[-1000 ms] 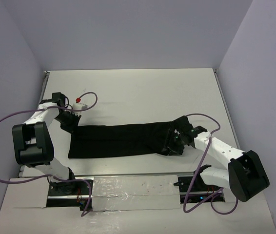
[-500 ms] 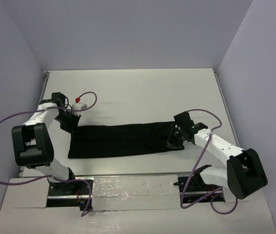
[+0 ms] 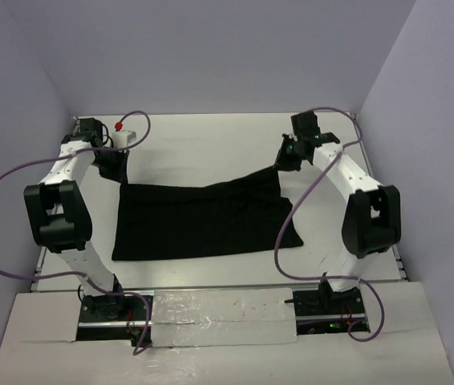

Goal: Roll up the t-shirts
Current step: Fold the T-shirt at the center of the board.

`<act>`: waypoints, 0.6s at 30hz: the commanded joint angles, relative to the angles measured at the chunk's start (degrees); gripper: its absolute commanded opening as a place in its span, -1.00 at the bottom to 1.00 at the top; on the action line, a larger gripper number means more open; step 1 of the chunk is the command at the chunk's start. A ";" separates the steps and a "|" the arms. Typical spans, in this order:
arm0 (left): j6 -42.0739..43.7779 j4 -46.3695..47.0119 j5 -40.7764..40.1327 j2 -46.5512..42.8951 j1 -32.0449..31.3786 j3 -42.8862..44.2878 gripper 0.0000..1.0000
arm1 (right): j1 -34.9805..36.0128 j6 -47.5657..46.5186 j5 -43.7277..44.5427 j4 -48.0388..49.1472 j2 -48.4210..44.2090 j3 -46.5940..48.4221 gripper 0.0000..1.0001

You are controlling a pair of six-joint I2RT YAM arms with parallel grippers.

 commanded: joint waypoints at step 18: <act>10.58 4.54 4.52 -3.96 1.40 -6.49 -0.99 | -1.42 -10.43 -1.56 1.16 -8.52 -5.81 -1.00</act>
